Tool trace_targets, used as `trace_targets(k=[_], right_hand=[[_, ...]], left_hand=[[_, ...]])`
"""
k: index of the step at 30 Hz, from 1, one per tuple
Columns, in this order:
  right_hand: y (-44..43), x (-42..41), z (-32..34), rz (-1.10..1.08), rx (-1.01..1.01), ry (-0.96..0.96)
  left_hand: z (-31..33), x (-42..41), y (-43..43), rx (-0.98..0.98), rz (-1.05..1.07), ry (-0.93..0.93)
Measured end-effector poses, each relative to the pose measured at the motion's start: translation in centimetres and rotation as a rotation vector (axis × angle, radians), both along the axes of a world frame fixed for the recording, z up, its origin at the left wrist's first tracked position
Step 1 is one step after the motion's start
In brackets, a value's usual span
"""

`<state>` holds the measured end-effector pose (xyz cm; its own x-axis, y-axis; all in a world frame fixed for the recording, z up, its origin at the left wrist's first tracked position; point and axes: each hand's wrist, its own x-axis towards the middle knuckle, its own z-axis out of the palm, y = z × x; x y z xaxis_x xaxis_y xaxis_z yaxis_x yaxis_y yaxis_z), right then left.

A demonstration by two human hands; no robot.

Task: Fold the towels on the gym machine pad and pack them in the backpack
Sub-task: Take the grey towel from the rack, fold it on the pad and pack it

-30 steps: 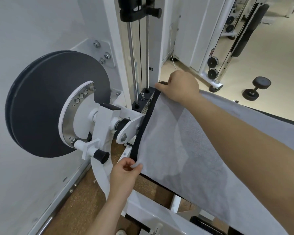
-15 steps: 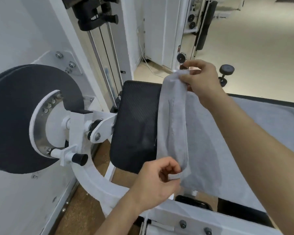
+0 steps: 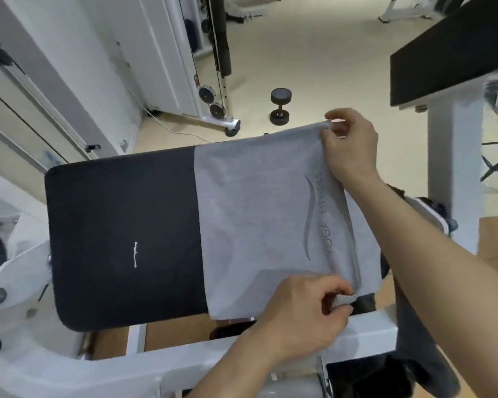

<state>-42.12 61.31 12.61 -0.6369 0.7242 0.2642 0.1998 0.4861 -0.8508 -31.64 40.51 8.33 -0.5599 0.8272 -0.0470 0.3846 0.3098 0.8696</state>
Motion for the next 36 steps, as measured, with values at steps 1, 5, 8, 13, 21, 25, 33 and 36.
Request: trace_targets(k=[1,5,8,13,21,25,33,36], right_hand=[[0.9,0.6,-0.5,-0.015,0.016,-0.012],[3.5,2.0,-2.3,-0.014,0.1,-0.13],[3.8,2.2,-3.2,0.006,0.234,-0.217],[4.0,2.0,-3.6,-0.086,0.358,-0.38],[4.2,1.0,-2.8,-0.055,0.252,-0.369],[2.3,-0.3,-1.7,0.099,0.194,-0.271],[-7.3,-7.2,-0.6,0.346,0.058,-0.102],[-9.3,-8.6,-0.9,0.321,0.109,-0.075]], left_hand=[[0.0,0.2,1.0,-0.01,-0.035,0.03],[-1.3,-0.1,3.5,-0.143,-0.165,0.088],[-2.1,-2.9,2.5,-0.123,0.018,0.212],[-0.3,-13.4,-1.5,-0.118,0.764,0.459],[2.7,-20.8,-0.5,-0.026,0.927,0.025],[2.5,-21.2,-5.5,0.115,0.971,-0.091],[2.6,-24.6,-16.4,0.014,1.24,0.14],[2.5,-25.6,-17.2,-0.148,1.225,0.322]])
